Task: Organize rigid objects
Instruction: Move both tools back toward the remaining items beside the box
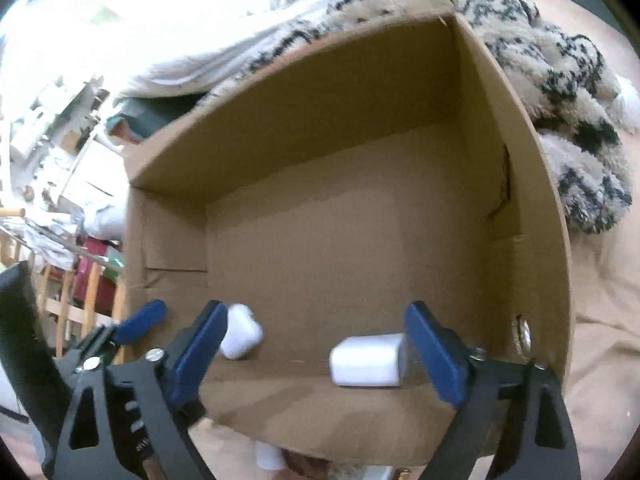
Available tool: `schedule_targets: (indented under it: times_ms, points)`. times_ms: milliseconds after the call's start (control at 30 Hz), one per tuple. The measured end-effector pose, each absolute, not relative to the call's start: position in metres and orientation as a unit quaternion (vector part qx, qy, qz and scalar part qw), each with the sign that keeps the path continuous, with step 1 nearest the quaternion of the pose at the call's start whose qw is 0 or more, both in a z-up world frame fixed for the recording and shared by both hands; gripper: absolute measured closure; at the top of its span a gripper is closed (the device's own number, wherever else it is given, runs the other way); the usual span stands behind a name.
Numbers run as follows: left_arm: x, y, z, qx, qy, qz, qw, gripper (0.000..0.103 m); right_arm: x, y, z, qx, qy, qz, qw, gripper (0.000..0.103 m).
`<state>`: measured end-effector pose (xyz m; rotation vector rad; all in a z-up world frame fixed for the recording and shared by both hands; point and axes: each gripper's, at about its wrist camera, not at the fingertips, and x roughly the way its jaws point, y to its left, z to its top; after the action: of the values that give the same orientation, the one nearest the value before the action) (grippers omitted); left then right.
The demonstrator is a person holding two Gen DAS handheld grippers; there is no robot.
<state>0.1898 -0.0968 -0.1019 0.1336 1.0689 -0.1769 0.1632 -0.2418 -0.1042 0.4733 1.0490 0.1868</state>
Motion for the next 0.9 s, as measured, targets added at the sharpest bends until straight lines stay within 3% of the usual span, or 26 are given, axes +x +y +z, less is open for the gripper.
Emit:
schedule_targets:
  times_ms: [900]
  points:
    - [0.129, -0.052, -0.062, 0.005, 0.503, -0.074, 0.861, 0.03, 0.1, -0.265, -0.046, 0.215, 0.385, 0.066, 0.895, 0.0]
